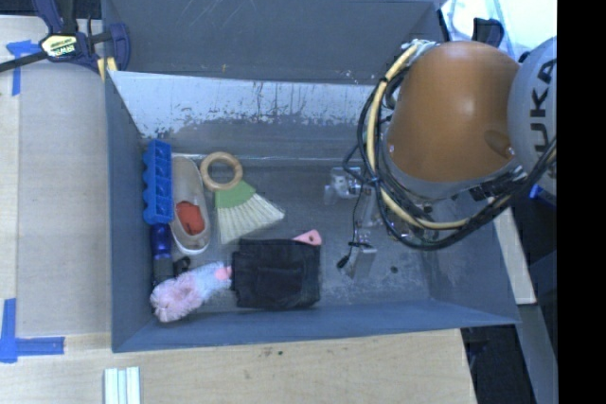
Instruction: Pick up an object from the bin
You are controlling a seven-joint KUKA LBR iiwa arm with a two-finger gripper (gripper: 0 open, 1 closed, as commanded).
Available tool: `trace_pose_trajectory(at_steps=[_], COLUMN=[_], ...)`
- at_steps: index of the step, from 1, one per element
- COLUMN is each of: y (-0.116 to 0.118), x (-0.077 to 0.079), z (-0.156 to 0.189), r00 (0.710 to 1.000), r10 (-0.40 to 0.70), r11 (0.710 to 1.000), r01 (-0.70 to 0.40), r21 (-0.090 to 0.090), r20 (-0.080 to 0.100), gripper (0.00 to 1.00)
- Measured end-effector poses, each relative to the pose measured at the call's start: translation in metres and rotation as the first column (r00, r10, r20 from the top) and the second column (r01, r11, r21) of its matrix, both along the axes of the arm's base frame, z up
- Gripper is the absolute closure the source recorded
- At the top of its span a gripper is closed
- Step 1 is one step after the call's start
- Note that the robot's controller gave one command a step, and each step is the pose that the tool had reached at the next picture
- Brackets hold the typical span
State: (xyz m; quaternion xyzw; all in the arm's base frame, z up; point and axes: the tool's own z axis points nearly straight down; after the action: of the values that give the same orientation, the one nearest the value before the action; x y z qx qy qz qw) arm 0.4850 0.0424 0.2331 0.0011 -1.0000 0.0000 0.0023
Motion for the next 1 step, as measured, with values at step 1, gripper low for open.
trace_pose_trajectory(at_steps=[1], y=[-0.0002], x=[0.0015], z=[0.0035], r00=[1.000], r10=[-0.003], r11=[1.000], r01=[0.003], r21=[0.001], r20=[0.008], gripper=[0.00])
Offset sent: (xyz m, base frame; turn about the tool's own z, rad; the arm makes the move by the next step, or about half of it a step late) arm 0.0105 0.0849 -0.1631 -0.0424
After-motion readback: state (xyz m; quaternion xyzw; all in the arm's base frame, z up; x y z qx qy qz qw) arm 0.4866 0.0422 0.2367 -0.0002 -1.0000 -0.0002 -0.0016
